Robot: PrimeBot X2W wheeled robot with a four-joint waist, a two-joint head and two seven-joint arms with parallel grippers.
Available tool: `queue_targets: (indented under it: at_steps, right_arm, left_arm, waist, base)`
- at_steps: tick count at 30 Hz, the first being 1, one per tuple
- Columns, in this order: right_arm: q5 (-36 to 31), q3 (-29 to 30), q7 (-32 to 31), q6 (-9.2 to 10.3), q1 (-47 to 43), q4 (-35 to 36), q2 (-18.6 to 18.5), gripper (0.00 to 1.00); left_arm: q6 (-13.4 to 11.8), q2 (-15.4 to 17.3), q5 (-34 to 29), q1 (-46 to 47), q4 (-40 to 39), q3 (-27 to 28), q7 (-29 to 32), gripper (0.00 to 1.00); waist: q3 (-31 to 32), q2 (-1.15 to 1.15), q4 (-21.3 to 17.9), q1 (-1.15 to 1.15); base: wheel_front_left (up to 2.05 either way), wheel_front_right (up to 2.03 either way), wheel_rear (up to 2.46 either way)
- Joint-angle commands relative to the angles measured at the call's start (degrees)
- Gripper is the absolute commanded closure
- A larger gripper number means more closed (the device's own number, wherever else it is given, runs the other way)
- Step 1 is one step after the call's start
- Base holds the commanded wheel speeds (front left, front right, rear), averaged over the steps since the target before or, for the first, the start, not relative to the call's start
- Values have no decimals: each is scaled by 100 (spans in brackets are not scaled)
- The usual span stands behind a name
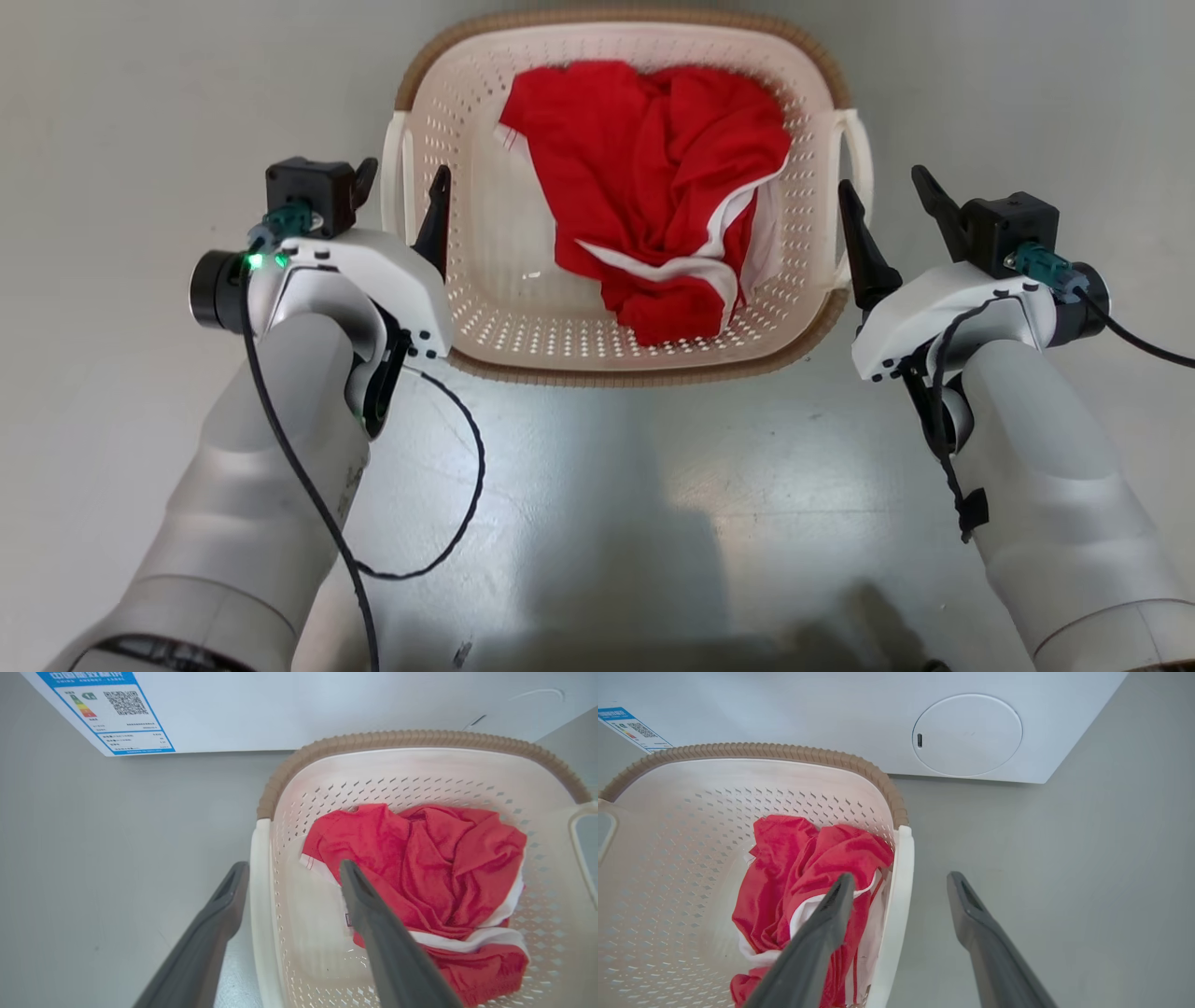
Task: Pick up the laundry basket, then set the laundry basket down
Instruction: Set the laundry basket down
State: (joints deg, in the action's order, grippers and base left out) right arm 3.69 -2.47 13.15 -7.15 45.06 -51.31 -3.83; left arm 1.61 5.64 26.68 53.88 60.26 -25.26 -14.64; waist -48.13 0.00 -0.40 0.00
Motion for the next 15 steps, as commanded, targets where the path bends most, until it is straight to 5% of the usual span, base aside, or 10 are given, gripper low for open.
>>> queue_targets:
  at_steps: [1,15]
  right_arm:
    - [71,-158,108,-34,-155,26,95,0]
    - [-130,68,184,-34,-784,496,95,0]
  left_arm:
    - [30,194,-55,-321,-181,202,-36,0]
    - [-1,86,-179,-1471,-1105,971,-36,0]
  waist:
    - [212,0,-72,0]
    - [1531,0,-136,0]
  base:
    - [0,0,0]
    - [0,0,0]
